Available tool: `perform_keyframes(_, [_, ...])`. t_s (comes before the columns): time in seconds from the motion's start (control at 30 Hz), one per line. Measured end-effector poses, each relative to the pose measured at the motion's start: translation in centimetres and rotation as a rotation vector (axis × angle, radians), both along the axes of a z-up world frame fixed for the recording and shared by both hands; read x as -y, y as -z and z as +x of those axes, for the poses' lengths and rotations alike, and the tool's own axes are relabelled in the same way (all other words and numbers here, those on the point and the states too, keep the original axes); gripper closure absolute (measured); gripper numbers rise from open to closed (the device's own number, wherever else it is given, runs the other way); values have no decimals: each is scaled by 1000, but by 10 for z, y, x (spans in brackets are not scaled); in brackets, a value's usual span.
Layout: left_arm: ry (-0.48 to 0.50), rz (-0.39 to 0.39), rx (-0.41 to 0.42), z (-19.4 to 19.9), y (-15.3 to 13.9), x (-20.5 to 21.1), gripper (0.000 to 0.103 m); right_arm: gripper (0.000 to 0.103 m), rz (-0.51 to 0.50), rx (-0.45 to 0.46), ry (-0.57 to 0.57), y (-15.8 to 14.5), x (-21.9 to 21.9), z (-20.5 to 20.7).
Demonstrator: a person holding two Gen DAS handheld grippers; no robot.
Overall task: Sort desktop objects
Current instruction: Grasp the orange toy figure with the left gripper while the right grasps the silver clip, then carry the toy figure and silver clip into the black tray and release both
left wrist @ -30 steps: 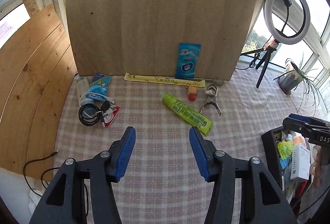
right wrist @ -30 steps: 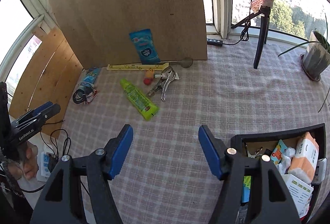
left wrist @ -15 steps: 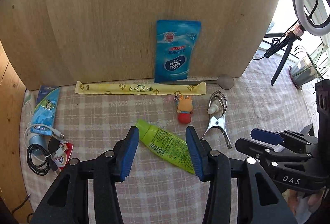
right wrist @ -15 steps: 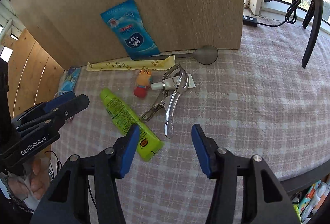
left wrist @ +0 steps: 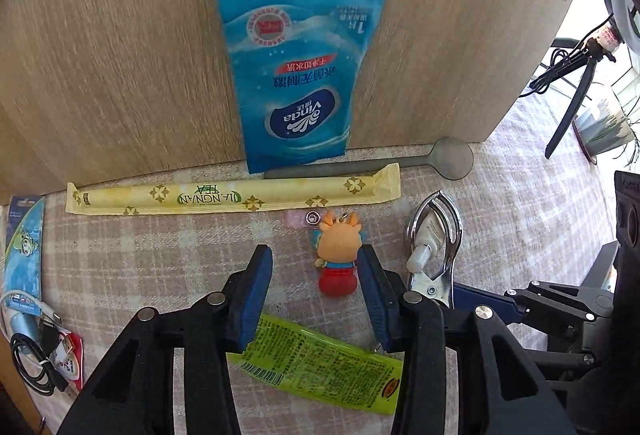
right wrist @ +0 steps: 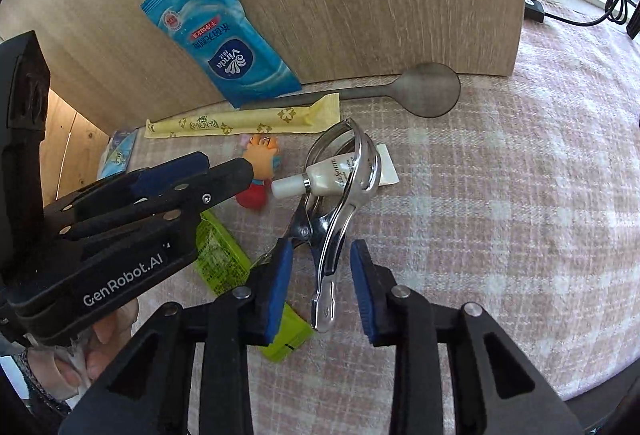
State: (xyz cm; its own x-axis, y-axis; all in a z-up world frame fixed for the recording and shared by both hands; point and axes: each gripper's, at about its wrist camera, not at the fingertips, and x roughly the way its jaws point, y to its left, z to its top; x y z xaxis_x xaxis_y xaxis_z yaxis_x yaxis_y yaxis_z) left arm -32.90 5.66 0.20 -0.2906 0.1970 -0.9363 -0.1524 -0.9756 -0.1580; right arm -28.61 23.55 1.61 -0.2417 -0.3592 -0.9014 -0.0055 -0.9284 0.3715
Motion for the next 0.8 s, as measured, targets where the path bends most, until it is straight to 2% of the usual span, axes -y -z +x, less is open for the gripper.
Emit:
perform_keyframes(0.03, [4, 0, 5, 0, 2, -1, 72, 84, 0, -1, -4, 1, 0, 1])
perform_keyframes(0.07, [11, 14, 5, 1, 3, -3, 73, 88, 7, -5, -12, 2, 1, 3])
perform_keyframes(0.13, [27, 38, 1, 3, 3, -6, 87, 89, 15, -11, -20, 3, 1, 7])
perform_keyframes(0.3, [36, 9, -11, 10, 3, -13, 92, 90, -6, -43, -9, -3, -7, 16])
perform_keyframes(0.47, [21, 30, -3, 17, 4, -9, 91, 91, -2, -52, -24, -7, -18, 34])
perform_keyframes(0.53, [16, 35, 4, 18, 4, -9, 82, 91, 2, -44, -30, -6, -21, 41])
perform_keyframes(0.73, [54, 19, 25, 14, 15, -29, 82, 91, 34, 5, -57, 0, -35, 75])
perform_keyframes(0.8, [76, -19, -10, 17, 15, -38, 84, 92, 47, 31, -66, 3, -39, 85])
